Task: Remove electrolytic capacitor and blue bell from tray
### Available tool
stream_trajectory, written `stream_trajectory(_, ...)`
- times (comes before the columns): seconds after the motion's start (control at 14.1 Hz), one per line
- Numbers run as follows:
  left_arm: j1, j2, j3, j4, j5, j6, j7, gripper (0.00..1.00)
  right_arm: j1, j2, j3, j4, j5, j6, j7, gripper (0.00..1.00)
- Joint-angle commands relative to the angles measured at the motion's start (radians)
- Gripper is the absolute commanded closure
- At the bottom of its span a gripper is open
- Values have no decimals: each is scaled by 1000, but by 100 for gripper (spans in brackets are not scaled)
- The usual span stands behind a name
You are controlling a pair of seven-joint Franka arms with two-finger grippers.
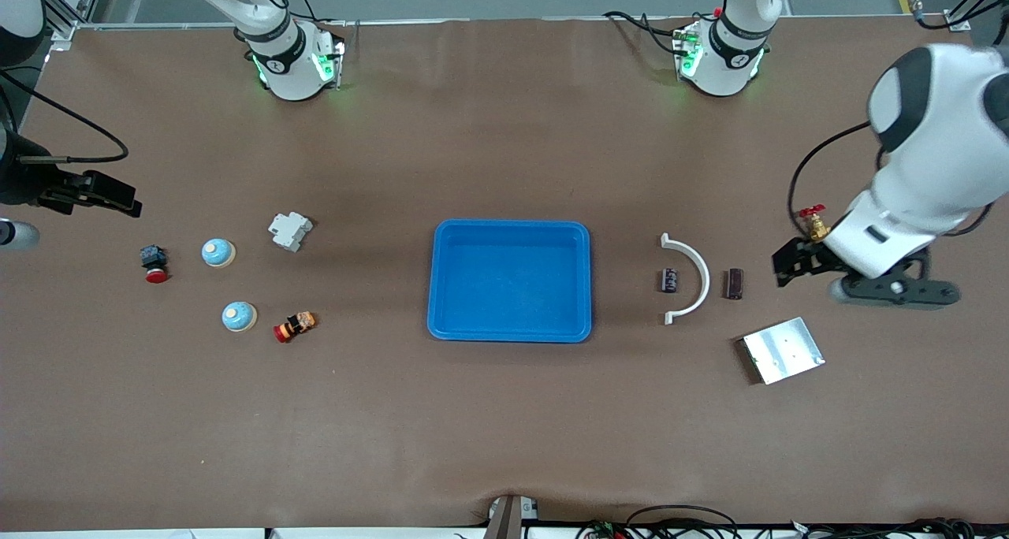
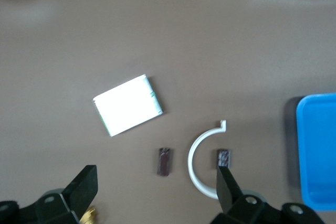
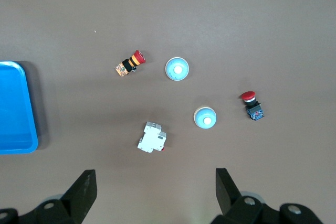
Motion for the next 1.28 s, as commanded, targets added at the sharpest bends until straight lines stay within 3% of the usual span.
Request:
stream_trajectory(0.0, -45, -65, 52, -17, -30, -63, 33, 0, -12, -12, 5, -5, 14, -7, -4, 0)
stream_trajectory(0.64, -67, -143, 68, -7, -76, -229, 27, 0, -12, -12, 5, -5, 14, -6, -4, 0)
stream_trajectory(1.21, -68, -149, 68, -6, -77, -231, 10, 0, -10, -15, 5, -5, 14, -7, -6, 0)
